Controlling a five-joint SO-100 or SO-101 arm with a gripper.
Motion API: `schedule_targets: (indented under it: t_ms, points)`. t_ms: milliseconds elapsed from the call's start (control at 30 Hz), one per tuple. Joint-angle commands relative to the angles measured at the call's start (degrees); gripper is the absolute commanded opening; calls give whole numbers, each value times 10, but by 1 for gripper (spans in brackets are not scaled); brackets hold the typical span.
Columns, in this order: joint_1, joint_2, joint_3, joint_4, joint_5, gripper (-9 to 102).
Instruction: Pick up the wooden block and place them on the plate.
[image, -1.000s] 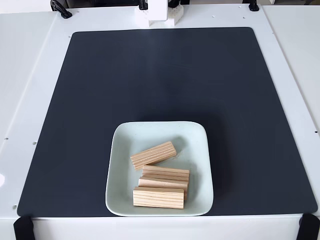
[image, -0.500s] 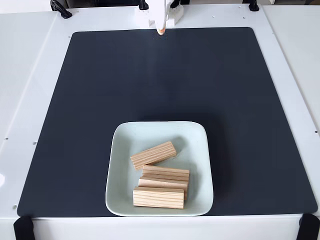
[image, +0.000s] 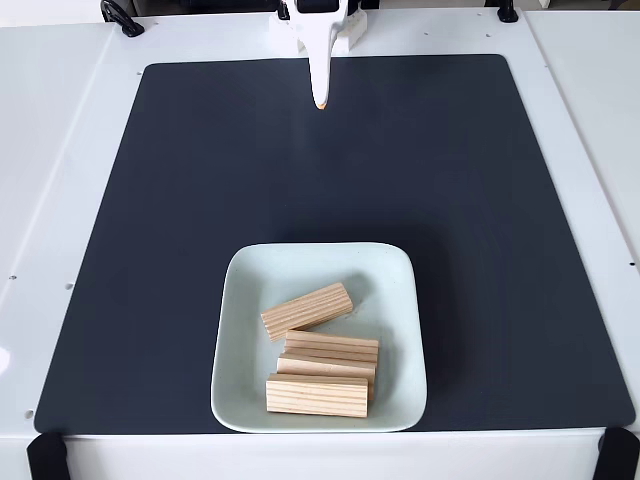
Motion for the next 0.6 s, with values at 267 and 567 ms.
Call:
schedule_targets:
  t_ms: [267,567]
  points:
    - [-4,3,-3,1,-2,0]
    - [-4,1,-4,1,-6,0]
